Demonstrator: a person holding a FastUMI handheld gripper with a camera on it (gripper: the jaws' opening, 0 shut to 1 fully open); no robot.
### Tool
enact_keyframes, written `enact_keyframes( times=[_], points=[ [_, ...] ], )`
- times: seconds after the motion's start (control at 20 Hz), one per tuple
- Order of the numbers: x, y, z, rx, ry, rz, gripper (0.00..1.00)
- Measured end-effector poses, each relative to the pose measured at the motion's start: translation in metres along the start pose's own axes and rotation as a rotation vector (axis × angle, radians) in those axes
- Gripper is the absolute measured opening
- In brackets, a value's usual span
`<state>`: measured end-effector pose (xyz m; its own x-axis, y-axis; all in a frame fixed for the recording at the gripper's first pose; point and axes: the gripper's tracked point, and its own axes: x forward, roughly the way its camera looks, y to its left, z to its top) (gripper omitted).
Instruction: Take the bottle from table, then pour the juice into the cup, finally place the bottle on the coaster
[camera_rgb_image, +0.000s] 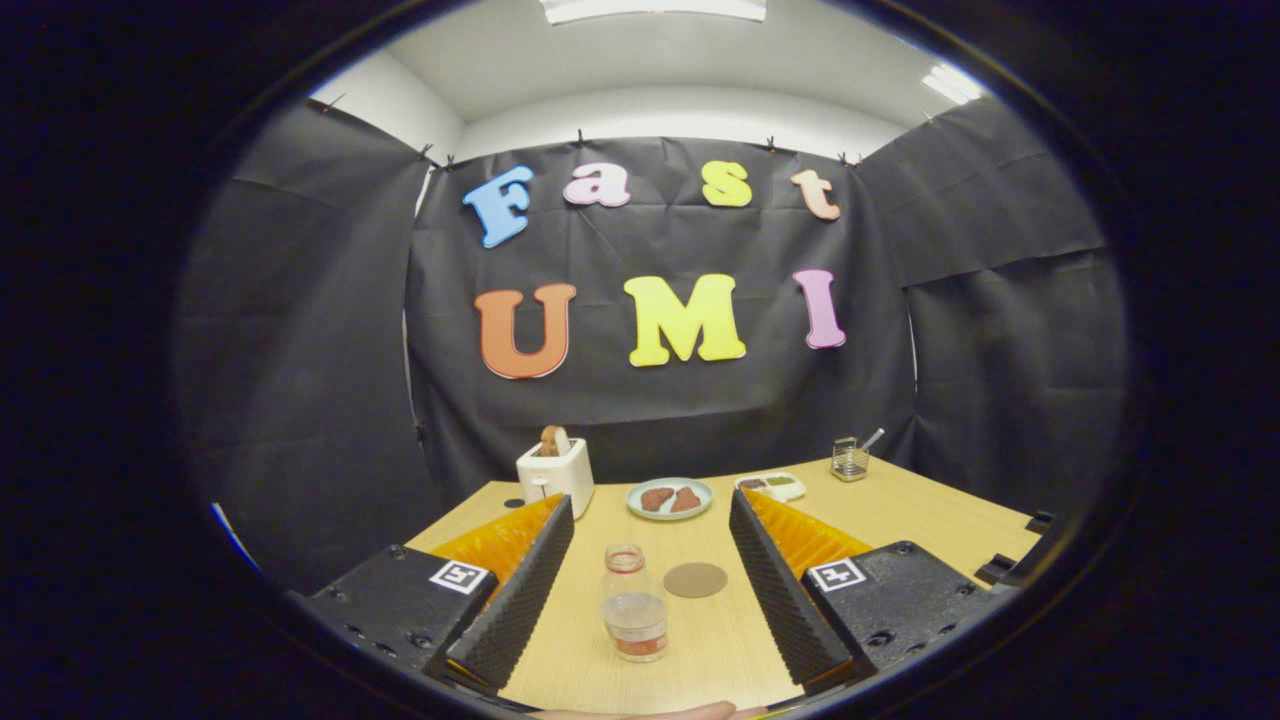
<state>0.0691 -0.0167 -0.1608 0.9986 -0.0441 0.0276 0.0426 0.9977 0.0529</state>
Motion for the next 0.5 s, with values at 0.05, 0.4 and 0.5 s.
enact_keyframes(
  times=[0.05,0.4,0.5],
  points=[
    [0.002,-0.001,-0.006,0.000,0.005,-0.003,1.00],
    [0.016,-0.014,-0.054,-0.003,0.043,-0.032,1.00],
    [0.019,-0.016,-0.070,0.000,0.054,-0.032,1.00]
  ],
)
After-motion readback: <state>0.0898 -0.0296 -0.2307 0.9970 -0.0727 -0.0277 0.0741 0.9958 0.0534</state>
